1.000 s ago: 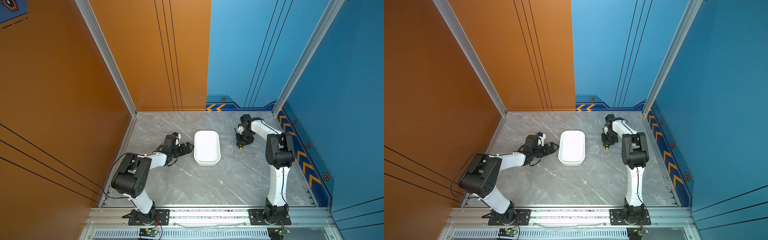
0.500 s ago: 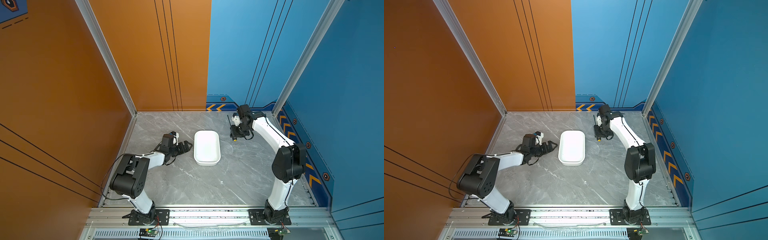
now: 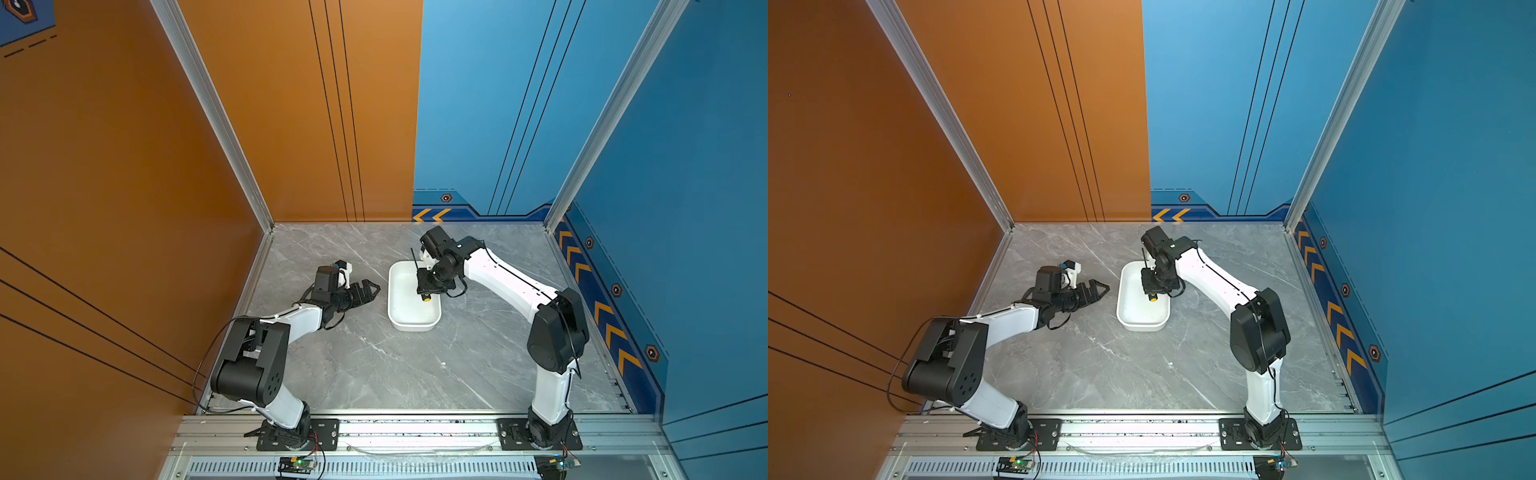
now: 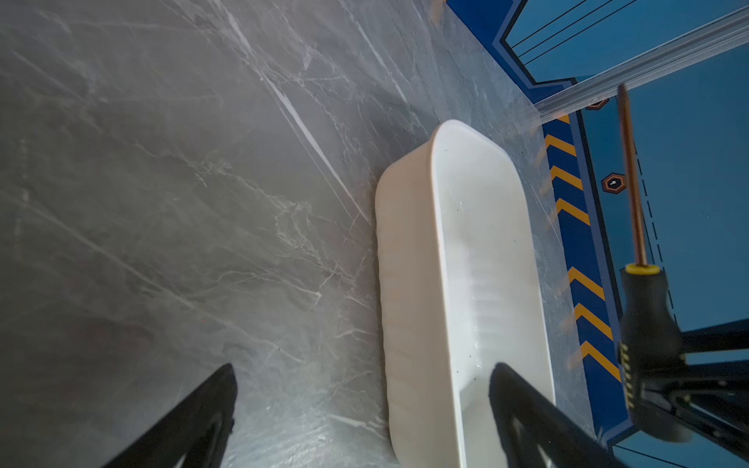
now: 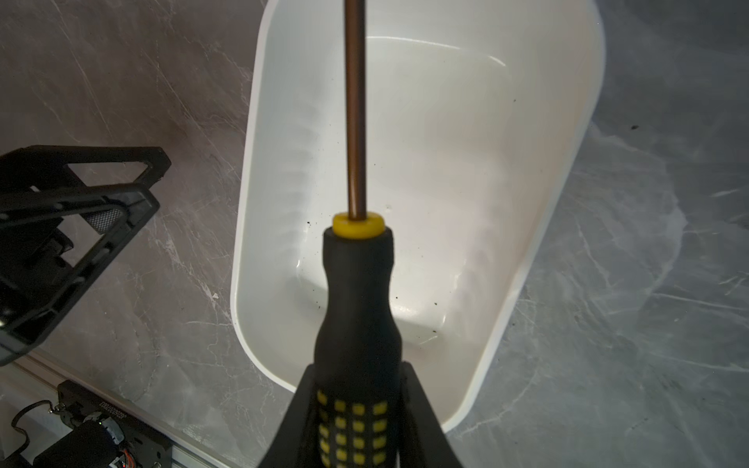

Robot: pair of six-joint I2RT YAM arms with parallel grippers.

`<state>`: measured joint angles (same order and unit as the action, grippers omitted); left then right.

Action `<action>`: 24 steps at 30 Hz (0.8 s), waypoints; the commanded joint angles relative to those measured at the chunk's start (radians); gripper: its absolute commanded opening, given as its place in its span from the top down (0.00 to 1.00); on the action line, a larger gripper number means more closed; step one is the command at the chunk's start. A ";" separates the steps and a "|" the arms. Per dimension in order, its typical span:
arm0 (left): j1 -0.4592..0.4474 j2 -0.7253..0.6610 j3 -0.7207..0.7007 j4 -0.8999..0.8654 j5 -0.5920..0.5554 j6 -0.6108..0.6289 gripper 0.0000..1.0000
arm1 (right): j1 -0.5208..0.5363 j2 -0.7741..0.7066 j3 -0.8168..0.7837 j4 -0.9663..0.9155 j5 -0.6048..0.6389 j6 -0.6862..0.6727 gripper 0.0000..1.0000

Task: Put the screwdriver in the bin
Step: Place the screwdriver into the bin.

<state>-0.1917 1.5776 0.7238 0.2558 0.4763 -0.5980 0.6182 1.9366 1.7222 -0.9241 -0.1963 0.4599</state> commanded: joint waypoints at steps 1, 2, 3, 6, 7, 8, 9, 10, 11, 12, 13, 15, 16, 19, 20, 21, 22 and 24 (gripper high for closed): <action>0.011 -0.026 -0.020 -0.025 0.030 0.019 0.02 | 0.019 0.032 -0.008 0.052 0.029 0.094 0.91; 0.010 -0.030 -0.023 -0.024 0.030 0.019 0.02 | 0.022 0.041 -0.016 0.064 0.023 0.107 0.92; 0.011 -0.033 -0.026 -0.026 0.031 0.020 0.02 | 0.025 0.048 -0.022 0.070 0.023 0.119 0.93; 0.011 -0.039 -0.027 -0.035 0.027 0.027 0.02 | 0.037 0.062 -0.032 0.080 0.027 0.137 0.94; 0.012 -0.039 -0.028 -0.036 0.027 0.028 0.02 | 0.040 0.064 -0.040 0.084 0.025 0.144 0.94; 0.013 -0.040 -0.029 -0.037 0.027 0.027 0.02 | 0.043 0.064 -0.049 0.093 0.024 0.155 0.94; 0.012 -0.040 -0.029 -0.037 0.028 0.027 0.02 | 0.044 0.066 -0.058 0.099 0.025 0.162 0.95; 0.013 -0.039 -0.030 -0.036 0.027 0.027 0.02 | 0.046 0.067 -0.063 0.100 0.031 0.165 0.94; 0.013 -0.040 -0.031 -0.036 0.027 0.027 0.02 | 0.047 0.071 -0.068 0.102 0.040 0.168 0.94; 0.013 -0.041 -0.031 -0.036 0.028 0.027 0.02 | 0.046 0.075 -0.068 0.102 0.041 0.173 0.94; 0.012 -0.038 -0.033 -0.037 0.028 0.027 0.02 | 0.046 0.084 -0.067 0.102 0.040 0.177 0.95; 0.012 -0.036 -0.034 -0.036 0.030 0.029 0.02 | 0.048 0.095 -0.070 0.108 0.045 0.187 0.96; 0.013 -0.036 -0.034 -0.036 0.030 0.030 0.02 | 0.048 0.104 -0.074 0.115 0.044 0.193 0.96; 0.013 -0.032 -0.035 -0.038 0.029 0.030 0.02 | 0.048 0.130 -0.080 0.132 0.039 0.200 0.97; 0.013 -0.030 -0.035 -0.038 0.029 0.028 0.02 | 0.048 0.131 -0.078 0.136 0.035 0.203 0.97; 0.013 -0.030 -0.035 -0.037 0.031 0.027 0.02 | 0.048 0.145 -0.075 0.140 0.033 0.204 0.97; 0.013 -0.028 -0.034 -0.038 0.031 0.027 0.02 | 0.048 0.166 -0.074 0.140 0.035 0.208 0.97; 0.013 -0.028 -0.034 -0.037 0.031 0.027 0.02 | 0.046 0.176 -0.069 0.143 0.039 0.213 0.98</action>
<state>-0.1833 1.5593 0.7021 0.2348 0.4770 -0.5915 0.6613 2.0914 1.6550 -0.7982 -0.1791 0.6472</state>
